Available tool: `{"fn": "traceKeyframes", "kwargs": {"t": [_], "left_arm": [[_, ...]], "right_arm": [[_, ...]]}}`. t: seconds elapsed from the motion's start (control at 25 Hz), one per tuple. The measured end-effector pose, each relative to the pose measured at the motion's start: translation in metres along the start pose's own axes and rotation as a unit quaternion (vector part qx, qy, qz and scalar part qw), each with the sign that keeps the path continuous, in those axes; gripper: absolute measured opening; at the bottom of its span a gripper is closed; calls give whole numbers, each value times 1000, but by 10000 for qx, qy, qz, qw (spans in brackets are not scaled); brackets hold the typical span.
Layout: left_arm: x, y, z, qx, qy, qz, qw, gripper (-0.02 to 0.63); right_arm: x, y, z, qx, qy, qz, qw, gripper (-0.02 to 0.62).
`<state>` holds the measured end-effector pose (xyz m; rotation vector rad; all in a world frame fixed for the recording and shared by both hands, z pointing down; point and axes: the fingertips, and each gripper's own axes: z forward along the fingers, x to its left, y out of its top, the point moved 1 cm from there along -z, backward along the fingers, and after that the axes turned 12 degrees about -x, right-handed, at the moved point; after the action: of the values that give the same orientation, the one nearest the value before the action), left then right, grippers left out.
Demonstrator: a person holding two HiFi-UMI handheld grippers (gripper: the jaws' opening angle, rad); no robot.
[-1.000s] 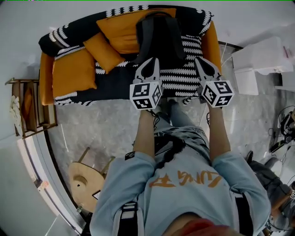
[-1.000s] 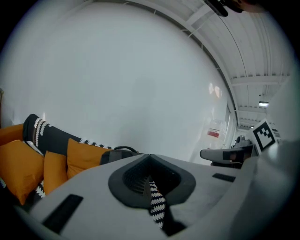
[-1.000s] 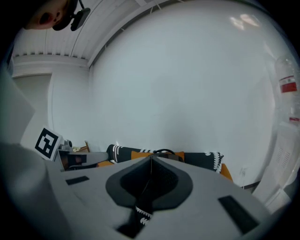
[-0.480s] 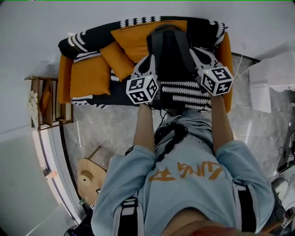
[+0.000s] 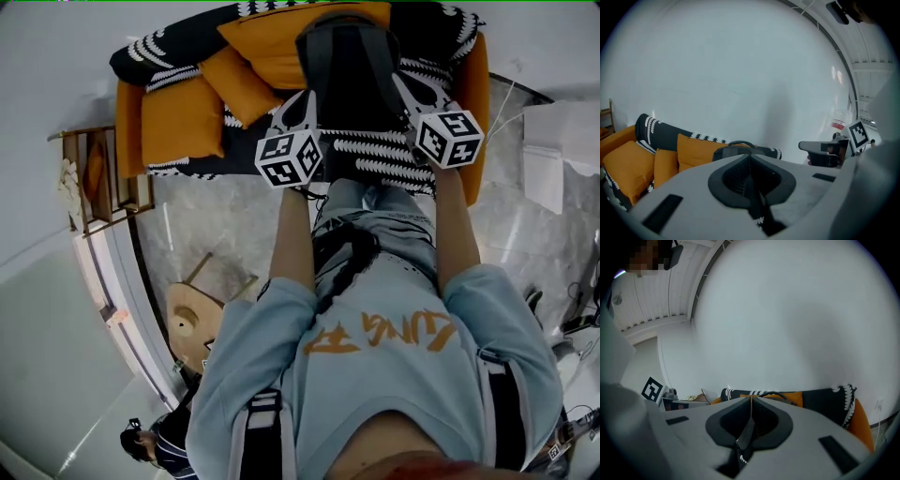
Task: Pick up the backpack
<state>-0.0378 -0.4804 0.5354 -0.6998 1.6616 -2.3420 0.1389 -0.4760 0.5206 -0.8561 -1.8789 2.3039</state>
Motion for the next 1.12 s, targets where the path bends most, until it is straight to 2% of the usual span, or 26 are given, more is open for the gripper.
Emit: {"fn": "traceKeyframes", "kwargs": {"t": [0.12,0.24,0.44,0.68,0.96,1.04,1.12], "left_arm": [[5,-19,7,266,-26,-38,9996,23],[11,-33,17,469,-46,62,9989,23],[19,-35,51,687,-352,751,9942,23],[33,-30,98,789,-692,1271,9863,23],[44,-34,146,1011,-1272,1835,9695,26],[49,-34,162,1050,-1374,1965,9651,55],[54,-35,179,1106,-1442,2151,9595,143]], "right_arm": [[-1,-21,8,202,-48,79,9998,29],[-5,-39,18,498,-133,-186,9985,29],[-14,-48,51,843,-125,-986,9915,29],[-17,-54,98,1267,187,-1684,9774,29],[-29,-64,137,1689,227,-2008,9647,31],[-34,-65,148,1745,215,-2064,9626,34],[-40,-66,160,1790,205,-2149,9599,42]]}}
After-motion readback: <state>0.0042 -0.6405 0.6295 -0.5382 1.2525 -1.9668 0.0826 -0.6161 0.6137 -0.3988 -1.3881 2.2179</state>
